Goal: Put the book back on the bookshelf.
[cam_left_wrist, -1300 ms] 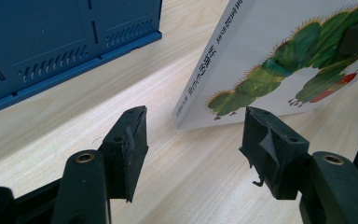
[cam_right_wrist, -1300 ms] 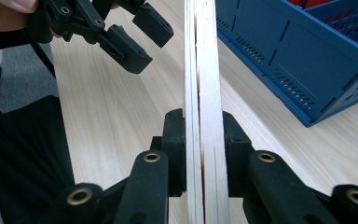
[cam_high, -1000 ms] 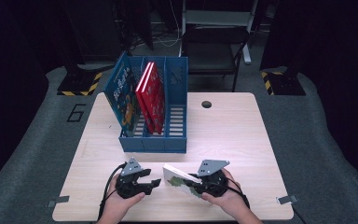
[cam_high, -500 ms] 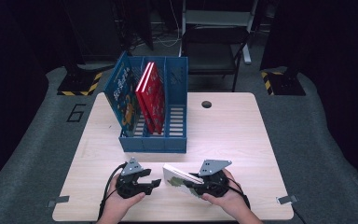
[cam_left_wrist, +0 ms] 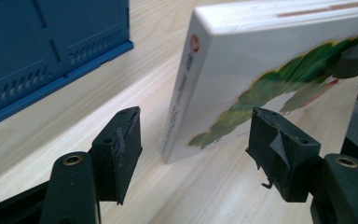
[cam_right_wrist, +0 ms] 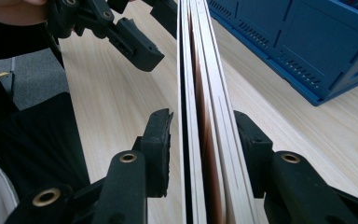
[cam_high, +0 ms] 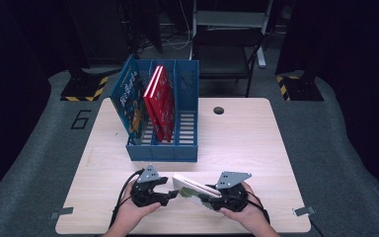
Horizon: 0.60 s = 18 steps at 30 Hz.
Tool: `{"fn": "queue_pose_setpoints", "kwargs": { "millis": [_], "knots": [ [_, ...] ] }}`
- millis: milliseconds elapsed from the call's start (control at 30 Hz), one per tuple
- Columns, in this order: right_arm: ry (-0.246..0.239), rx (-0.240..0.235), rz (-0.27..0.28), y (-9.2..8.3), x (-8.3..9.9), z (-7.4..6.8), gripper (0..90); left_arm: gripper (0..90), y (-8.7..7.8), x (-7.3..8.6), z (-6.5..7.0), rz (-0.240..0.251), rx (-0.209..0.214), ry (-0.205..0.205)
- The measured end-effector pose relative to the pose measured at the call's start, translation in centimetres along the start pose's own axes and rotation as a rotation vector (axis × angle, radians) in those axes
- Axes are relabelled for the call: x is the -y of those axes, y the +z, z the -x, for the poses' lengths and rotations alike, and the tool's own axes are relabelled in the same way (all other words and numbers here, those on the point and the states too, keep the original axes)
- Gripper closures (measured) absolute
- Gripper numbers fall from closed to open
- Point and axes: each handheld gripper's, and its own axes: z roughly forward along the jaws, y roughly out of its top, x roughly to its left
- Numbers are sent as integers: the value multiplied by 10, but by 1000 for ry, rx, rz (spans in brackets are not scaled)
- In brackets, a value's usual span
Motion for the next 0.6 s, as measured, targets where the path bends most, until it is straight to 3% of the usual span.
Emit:
{"fn": "queue_pose_setpoints", "kwargs": {
  "millis": [233, 433, 600],
  "knots": [
    [5, 11, 1, -13, 9, -1, 605, 345, 11, -8, 1, -23, 37, 27],
    [23, 23, -2, -21, 16, 0, 582, 363, 16, -18, 1, -6, 72, 46],
    [37, 27, -13, -28, 23, 2, 588, 367, 19, -21, 4, -9, 67, 71]
  ]
}}
